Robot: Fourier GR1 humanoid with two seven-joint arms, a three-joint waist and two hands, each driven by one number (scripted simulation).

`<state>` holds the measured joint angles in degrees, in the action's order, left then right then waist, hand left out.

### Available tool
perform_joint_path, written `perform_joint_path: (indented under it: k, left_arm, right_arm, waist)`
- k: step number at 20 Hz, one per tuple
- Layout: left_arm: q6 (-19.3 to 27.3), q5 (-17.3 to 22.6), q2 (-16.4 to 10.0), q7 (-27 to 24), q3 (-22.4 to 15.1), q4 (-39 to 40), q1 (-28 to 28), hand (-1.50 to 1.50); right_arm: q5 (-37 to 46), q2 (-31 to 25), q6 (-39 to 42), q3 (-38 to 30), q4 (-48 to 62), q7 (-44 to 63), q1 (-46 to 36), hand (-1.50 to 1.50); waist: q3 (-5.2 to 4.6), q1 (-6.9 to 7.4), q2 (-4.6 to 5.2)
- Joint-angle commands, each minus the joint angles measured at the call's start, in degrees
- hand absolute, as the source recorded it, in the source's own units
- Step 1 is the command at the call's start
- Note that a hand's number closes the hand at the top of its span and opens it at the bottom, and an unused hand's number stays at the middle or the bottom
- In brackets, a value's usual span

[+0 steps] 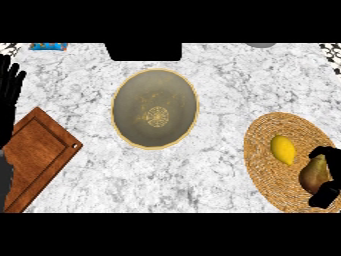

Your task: Pick the pear from the placemat and place it in the bowl

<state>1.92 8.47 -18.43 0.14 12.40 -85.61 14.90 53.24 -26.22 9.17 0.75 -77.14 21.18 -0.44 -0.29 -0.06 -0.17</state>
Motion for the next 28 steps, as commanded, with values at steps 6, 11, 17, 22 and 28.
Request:
perform_joint_path:
  k: [6, 11, 17, 22, 28]
  left_arm:
    - [-0.18, -0.66, 1.14, 1.53, -0.29, -4.7, -3.01, 0.0]
    - [-0.18, -1.43, 1.73, -1.95, -0.31, 2.5, 1.68, 0.0]
    - [-1.75, -0.31, 1.12, -3.0, 1.66, 1.91, -0.38, 0.0]
    - [-0.88, -0.66, 0.66, 0.68, 1.35, -1.32, -0.85, 0.0]
    - [-0.65, -0.57, 0.69, 0.66, 1.94, -0.31, -0.78, 0.0]
  right_arm:
    - [1.7, -1.95, -1.28, -1.49, 6.73, -10.39, -3.83, 1.5]
    - [-2.6, -9.25, 1.16, -3.39, 13.65, -27.74, -7.61, 1.5]
    - [-2.59, -11.19, -1.27, -7.42, 11.51, -31.77, -6.17, 1.5]
    - [-3.01, -10.98, -0.14, -9.6, 0.59, -24.02, -7.78, 1.5]
    - [-15.84, -12.71, 9.72, -15.34, -16.03, -27.41, -6.33, 1.5]
  waist:
    - [0.31, 0.45, 0.16]
    - [0.34, 0.25, 0.39]
    - [0.27, -0.18, 0.14]
    - [0.24, -0.31, -0.02]
    - [0.17, -1.61, -0.36]
